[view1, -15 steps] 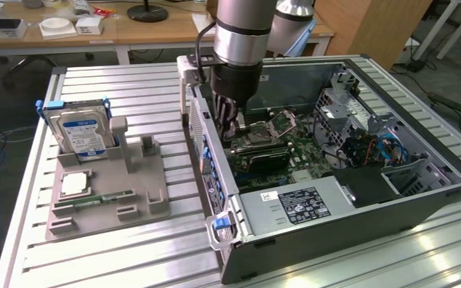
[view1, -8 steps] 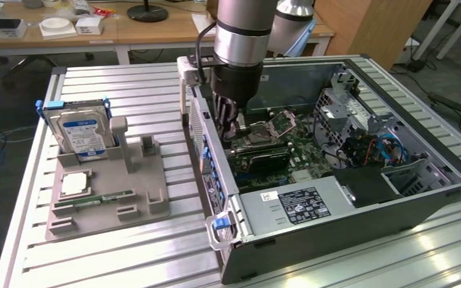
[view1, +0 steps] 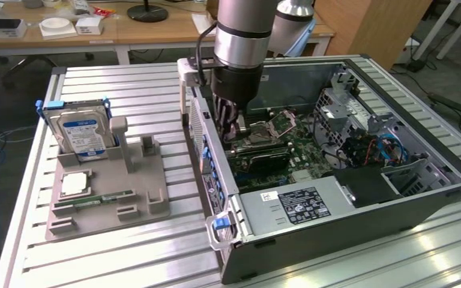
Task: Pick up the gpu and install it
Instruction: 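Press down on the gpu until it lock into place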
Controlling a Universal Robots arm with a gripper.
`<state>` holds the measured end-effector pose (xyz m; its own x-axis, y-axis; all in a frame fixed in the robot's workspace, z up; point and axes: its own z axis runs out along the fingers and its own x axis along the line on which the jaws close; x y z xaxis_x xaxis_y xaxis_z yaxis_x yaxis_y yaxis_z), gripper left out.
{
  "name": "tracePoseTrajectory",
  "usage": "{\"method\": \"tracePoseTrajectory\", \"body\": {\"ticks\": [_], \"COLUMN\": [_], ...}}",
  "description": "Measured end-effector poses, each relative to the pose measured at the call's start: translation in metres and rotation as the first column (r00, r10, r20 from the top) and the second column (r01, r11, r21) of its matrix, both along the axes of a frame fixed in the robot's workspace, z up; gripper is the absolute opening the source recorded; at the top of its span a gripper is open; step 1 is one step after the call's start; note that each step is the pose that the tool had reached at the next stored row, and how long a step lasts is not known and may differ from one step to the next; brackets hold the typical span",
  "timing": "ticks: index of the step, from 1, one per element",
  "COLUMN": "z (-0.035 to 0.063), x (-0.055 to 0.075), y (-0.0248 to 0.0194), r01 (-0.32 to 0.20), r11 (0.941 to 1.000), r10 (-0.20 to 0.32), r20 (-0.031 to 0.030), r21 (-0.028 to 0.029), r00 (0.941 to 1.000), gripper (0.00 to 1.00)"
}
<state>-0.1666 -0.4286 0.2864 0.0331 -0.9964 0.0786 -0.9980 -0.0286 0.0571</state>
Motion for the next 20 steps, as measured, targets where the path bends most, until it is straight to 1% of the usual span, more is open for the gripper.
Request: {"method": "tracePoseTrajectory", "body": {"ticks": [4, 16, 18, 20], "z": [-0.0014, -0.0023, -0.0025, -0.0028], "x": [-0.0001, -0.0035, -0.0037, -0.0038], "y": [-0.0015, -0.0016, -0.0015, -0.0004], "r01": [0.0, 0.0, 0.0, 0.0], "r11": [1.0, 1.0, 1.0, 1.0], "r10": [0.0, 0.0, 0.0, 0.0], "r20": [0.0, -0.0002, -0.0002, -0.0001], "r21": [0.0, -0.0004, -0.0012, -0.0046], "r00": [1.0, 1.0, 1.0, 1.0], "gripper": [0.1, 0.1, 0.1, 0.1]}}
